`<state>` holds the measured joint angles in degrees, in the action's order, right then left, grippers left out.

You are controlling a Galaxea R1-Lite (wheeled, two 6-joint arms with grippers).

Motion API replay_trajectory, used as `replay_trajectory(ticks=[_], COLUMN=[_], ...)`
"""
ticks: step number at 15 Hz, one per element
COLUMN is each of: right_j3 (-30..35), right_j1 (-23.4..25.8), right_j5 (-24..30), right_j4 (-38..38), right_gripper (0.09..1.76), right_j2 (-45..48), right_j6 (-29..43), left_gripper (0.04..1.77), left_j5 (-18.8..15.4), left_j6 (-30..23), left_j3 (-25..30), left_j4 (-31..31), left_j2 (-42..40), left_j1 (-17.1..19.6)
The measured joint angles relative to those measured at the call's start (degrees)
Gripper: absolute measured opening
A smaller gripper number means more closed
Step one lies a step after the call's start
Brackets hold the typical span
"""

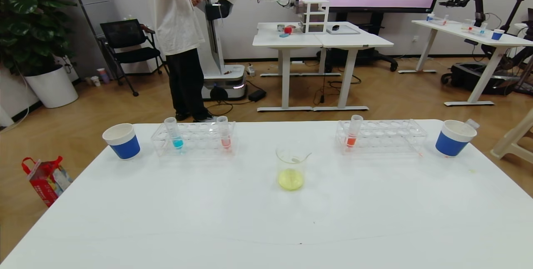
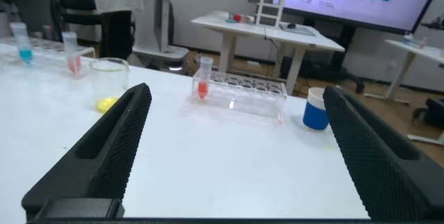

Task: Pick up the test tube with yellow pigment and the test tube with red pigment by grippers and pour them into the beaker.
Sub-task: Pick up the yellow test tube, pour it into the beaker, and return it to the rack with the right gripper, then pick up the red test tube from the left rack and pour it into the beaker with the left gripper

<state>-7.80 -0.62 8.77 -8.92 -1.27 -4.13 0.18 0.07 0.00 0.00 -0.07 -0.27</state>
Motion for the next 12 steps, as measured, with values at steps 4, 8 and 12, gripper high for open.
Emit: replay_trajectory(ticks=[4,8,12], right_j3=[7.1,7.7,7.8], right_j1=[0.0,0.0,0.0], right_j5=[-8.1,-8.1,-8.7], right_j4=[6.6,9.3,9.2], right_gripper=[1.73,1.73,1.73], right_j2=[1.2,1.3,1.3], right_j6=[-1.8,0.5,2.8], left_gripper=[1.75,1.75,1.75], left_j5=[0.0,-0.1,0.0], left_j6=[0.0,0.3,-0.1], left_j3=[0.0,0.0,0.0], left_j4=[0.0,0.0,0.0], left_j2=[0.0,0.0,0.0], left_j1=[0.0,0.0,0.0])
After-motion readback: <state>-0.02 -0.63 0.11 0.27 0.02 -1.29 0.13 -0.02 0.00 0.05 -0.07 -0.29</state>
